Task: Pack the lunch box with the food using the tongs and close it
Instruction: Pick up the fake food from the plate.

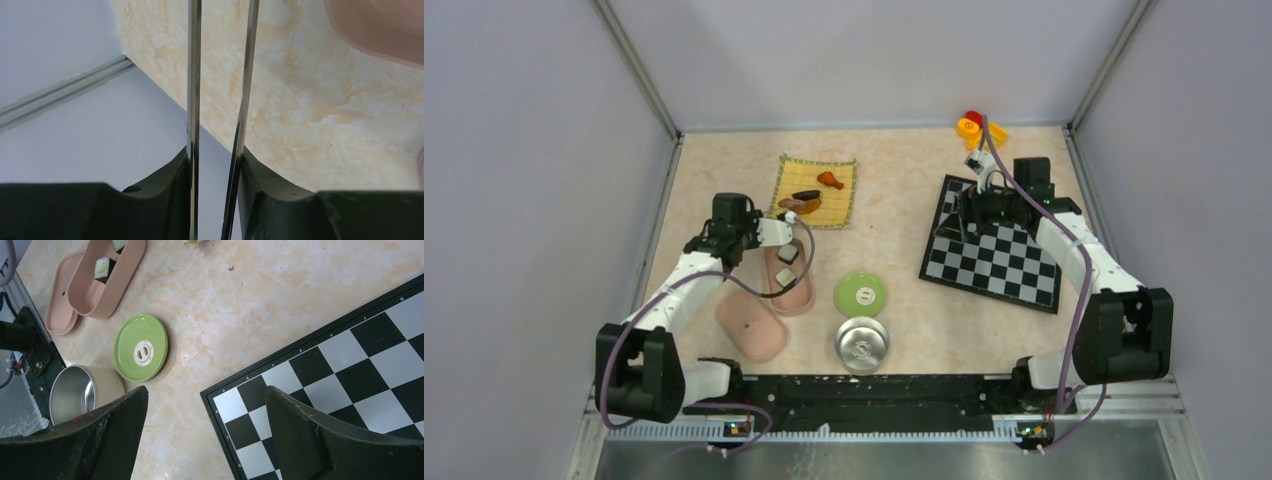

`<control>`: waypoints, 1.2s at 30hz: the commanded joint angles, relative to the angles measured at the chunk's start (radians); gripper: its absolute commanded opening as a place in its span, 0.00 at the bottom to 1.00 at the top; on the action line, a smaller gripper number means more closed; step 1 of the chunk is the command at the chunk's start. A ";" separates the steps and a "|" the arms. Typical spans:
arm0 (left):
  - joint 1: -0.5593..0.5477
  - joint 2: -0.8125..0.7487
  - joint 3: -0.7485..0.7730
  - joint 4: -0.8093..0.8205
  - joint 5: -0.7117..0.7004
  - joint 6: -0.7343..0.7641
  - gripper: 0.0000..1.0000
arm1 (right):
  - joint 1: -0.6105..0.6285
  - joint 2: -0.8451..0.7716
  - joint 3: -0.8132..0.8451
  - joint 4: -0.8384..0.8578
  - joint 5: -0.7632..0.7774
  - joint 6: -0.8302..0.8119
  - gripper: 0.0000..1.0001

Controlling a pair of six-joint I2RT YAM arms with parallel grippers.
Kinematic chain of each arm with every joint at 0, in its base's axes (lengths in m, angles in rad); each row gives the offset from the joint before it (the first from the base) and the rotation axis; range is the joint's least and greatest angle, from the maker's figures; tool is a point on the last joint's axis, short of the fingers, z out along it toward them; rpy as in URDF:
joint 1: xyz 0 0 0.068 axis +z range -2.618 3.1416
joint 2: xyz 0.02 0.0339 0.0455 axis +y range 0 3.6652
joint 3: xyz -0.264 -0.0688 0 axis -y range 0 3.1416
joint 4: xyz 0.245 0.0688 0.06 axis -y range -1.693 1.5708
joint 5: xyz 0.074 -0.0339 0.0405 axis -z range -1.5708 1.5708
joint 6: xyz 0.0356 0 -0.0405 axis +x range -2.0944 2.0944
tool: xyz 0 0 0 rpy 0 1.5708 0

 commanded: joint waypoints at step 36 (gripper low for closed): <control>-0.051 -0.089 0.108 -0.048 0.002 -0.103 0.00 | -0.013 -0.009 0.003 0.018 -0.026 -0.011 0.85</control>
